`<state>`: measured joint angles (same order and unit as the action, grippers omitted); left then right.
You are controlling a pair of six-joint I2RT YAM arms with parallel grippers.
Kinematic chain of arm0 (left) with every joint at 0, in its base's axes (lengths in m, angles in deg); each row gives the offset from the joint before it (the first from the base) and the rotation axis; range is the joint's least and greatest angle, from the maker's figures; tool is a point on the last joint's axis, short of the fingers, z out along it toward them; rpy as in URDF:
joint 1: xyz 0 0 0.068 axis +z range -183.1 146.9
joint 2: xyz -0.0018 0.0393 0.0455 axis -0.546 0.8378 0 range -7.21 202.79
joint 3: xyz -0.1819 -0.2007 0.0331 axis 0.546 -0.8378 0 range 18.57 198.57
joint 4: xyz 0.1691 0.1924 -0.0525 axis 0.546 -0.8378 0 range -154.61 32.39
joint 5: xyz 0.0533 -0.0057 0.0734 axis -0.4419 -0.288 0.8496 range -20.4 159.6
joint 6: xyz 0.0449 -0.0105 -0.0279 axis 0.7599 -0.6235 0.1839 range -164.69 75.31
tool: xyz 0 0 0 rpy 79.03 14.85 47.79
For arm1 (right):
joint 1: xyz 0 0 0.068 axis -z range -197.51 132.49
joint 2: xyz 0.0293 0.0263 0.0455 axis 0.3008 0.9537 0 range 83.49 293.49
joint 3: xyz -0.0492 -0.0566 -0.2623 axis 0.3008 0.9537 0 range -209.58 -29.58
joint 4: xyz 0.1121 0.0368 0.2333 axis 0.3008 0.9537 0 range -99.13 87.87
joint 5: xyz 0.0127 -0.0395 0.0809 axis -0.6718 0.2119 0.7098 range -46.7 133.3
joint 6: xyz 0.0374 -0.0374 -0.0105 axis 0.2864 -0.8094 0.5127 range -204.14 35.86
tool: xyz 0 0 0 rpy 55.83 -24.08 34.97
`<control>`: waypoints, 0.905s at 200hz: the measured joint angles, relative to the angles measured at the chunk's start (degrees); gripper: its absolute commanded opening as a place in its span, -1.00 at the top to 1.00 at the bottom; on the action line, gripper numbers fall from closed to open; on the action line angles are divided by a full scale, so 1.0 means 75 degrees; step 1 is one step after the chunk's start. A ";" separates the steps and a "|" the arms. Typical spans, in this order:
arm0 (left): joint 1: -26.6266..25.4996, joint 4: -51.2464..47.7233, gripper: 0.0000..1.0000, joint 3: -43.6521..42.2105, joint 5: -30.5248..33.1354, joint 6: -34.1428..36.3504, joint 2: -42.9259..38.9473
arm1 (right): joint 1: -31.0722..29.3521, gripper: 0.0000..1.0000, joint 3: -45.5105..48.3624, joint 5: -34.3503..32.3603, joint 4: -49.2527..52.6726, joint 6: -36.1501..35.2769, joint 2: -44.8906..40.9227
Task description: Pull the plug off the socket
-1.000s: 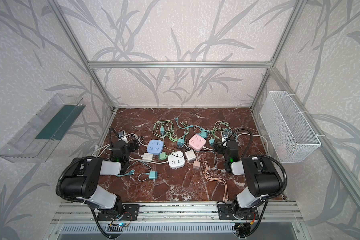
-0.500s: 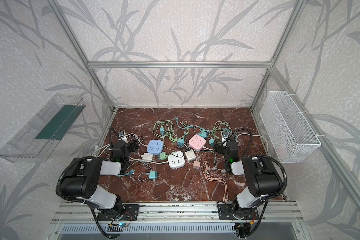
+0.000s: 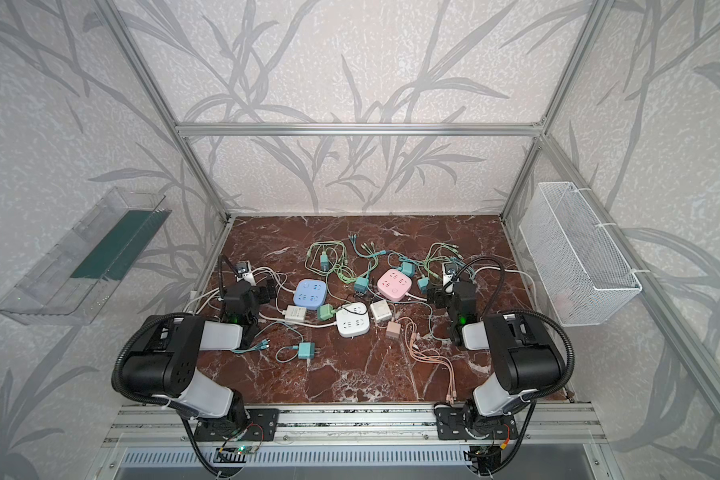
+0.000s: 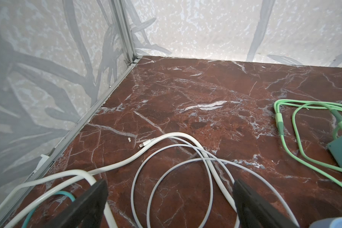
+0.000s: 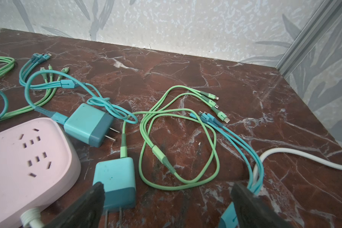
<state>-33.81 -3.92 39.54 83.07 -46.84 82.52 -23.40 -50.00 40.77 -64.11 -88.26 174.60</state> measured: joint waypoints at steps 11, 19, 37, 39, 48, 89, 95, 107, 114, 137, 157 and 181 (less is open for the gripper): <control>0.0000 0.0000 -0.98 0.0000 0.0003 0.0000 0.0000 | 0.0000 -0.98 0.0000 0.0000 0.0000 0.0000 0.0000; 0.0000 0.0003 -0.98 0.0000 0.0009 -0.0003 0.0000 | 0.0000 -0.98 0.0000 0.0000 0.0000 0.0000 0.0000; 0.0000 0.0003 -0.98 0.0000 0.0012 0.0000 0.0000 | 0.0000 -0.98 0.0000 0.0000 0.0000 0.0000 0.0000; 0.0000 0.0003 -0.98 0.0000 0.0015 0.0000 0.0000 | 0.0000 -0.98 0.0000 0.0000 0.0000 0.0000 0.0000; 0.0000 0.0000 -0.98 0.0000 0.0015 0.0000 0.0000 | 0.0000 -0.98 0.0000 0.0000 0.0000 0.0003 0.0000; -0.0006 0.0006 -0.98 0.0000 0.0020 0.0000 0.0000 | 0.0000 -0.94 0.0000 0.0125 0.0000 -0.0052 0.0000; -0.0006 0.0006 -0.98 0.0000 0.0020 0.0000 0.0000 | 0.0000 -0.94 0.0000 0.0207 -0.0012 -0.0076 0.0000; -0.0003 0.0009 -0.98 0.0000 0.0020 0.0000 0.0000 | 0.0000 -0.94 0.0003 0.0388 -0.0067 -0.0131 0.0000; -0.0006 0.0009 -0.98 0.0000 0.0020 0.0000 0.0000 | -0.0003 -0.94 0.0003 0.0475 -0.0102 -0.0175 0.0000; -0.0006 0.0012 -0.98 0.0000 0.0020 0.0000 0.0000 | -0.0012 -0.94 0.0003 0.0653 -0.0175 -0.0236 0.0000; -0.0006 0.0015 -0.98 0.0000 0.0020 0.0000 0.0000 | -0.0012 -0.95 0.0003 0.0723 -0.0184 -0.0248 0.0000; -0.0006 0.0020 -0.98 0.0000 0.0020 0.0000 0.0000 | -0.0006 -0.96 0.0003 0.0761 -0.0181 -0.0248 0.0000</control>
<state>-33.85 -3.77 39.54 83.23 -46.84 82.52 -23.44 -49.98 46.48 -65.46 -90.12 174.60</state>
